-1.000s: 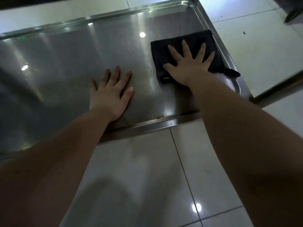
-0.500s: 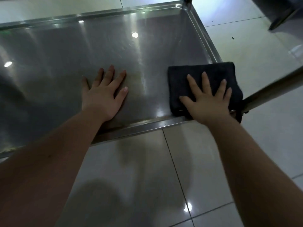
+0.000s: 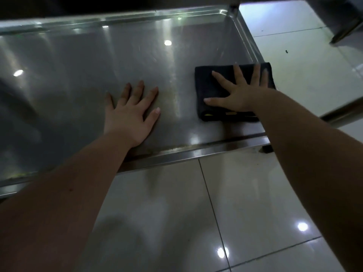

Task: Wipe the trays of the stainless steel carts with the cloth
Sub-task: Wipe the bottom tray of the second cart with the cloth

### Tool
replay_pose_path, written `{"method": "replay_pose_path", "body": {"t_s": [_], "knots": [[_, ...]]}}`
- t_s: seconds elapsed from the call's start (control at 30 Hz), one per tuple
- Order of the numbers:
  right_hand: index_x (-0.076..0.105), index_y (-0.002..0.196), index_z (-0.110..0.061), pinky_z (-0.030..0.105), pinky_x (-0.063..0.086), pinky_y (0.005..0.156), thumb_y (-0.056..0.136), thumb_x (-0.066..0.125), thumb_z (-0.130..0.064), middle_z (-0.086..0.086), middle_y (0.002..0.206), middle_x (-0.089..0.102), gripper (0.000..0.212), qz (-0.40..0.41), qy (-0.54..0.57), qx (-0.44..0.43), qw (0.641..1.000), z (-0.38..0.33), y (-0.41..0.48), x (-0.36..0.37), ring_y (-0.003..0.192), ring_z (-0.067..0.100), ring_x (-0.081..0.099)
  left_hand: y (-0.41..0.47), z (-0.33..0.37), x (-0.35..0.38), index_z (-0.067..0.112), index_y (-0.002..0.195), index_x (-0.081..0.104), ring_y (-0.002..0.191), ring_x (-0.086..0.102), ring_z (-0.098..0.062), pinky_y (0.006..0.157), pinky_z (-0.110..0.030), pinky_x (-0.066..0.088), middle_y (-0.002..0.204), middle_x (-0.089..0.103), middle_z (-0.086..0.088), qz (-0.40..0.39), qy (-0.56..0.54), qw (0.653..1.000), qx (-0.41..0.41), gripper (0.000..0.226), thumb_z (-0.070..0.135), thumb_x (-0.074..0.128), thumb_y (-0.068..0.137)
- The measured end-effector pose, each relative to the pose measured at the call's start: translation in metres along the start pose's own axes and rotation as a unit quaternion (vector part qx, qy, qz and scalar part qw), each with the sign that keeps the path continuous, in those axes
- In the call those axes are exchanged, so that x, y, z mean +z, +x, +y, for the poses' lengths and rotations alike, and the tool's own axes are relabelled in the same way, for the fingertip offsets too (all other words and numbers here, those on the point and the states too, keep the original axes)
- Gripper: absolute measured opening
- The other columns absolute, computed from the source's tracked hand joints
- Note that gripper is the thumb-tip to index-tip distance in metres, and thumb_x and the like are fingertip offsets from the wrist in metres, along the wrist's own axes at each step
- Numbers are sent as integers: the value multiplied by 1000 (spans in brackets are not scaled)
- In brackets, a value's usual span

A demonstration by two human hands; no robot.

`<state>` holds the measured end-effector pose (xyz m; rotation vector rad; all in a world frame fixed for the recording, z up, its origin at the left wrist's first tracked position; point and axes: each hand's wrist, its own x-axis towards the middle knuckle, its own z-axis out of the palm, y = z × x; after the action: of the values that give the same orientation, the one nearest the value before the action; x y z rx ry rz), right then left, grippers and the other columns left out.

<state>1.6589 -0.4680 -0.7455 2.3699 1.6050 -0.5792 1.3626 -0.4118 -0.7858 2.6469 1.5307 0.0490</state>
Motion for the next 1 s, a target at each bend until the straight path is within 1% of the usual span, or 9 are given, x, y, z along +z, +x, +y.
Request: {"method": "replay_pose_path", "body": {"t_s": [0.07,0.13,0.23,0.43,0.53,0.6,0.73,0.8,1.0], "knots": [[-11,141,-66,61,-17,113,62,19,-100,-5,162,-19,91,51,20,-4,998,-1,8,1,142,45,-25,0,2,-1,48,152,9,151,5,-24,116,-63,3,165,5,6,0,0,1000,-2,60,64,13,94],[-8,144,-61,64,-13,112,67,12,-97,-2,164,-13,88,101,22,23,994,-12,16,3,143,47,-19,0,3,-2,47,152,9,151,5,-24,116,-63,3,165,5,6,-1,0,1000,-5,61,63,13,94],[-7,146,-59,68,-11,111,66,9,-97,0,164,-12,90,107,40,50,992,-33,18,5,143,50,-17,1,2,-3,47,153,7,151,4,-23,116,-63,2,165,3,7,-9,1,1000,-7,60,61,14,95],[-16,142,-61,66,-14,111,65,1,-96,-2,163,-16,86,129,-31,-157,979,-57,-52,59,142,50,-19,0,1,-4,45,154,5,151,3,-24,115,-64,1,165,1,6,-15,4,1000,-7,55,52,13,100],[-13,140,-66,64,-19,110,65,5,-97,-6,163,-14,83,125,-18,-170,977,-52,-63,66,143,47,-20,-4,2,-3,42,154,6,151,4,-24,116,-63,2,165,3,5,-5,6,1000,-7,53,47,16,102],[-10,139,-68,64,-18,110,65,9,-98,-8,163,-13,83,124,-1,-135,983,-47,-37,48,144,46,-19,-5,3,-3,40,155,5,151,4,-24,116,-63,2,165,3,4,-3,7,1000,-4,53,45,17,103],[-6,145,-60,71,-13,108,69,13,-95,-2,164,-12,86,110,53,48,991,-59,27,7,142,51,-18,-4,3,-4,36,155,2,151,2,-23,116,-62,1,165,1,4,-7,8,1000,-6,55,43,17,103],[-6,147,-57,73,-12,106,71,13,-94,1,164,-13,87,110,65,74,989,-77,33,3,141,54,-18,-3,1,-4,36,156,2,151,1,-22,117,-61,0,165,1,6,-8,4,1000,-10,54,41,17,103],[-11,140,-65,67,-16,109,65,5,-96,-7,163,-13,83,127,3,-132,983,-85,-49,60,142,49,-19,-2,1,-4,37,155,5,151,3,-20,117,-60,-1,165,2,7,-2,-3,1000,-20,54,38,20,103]]}}
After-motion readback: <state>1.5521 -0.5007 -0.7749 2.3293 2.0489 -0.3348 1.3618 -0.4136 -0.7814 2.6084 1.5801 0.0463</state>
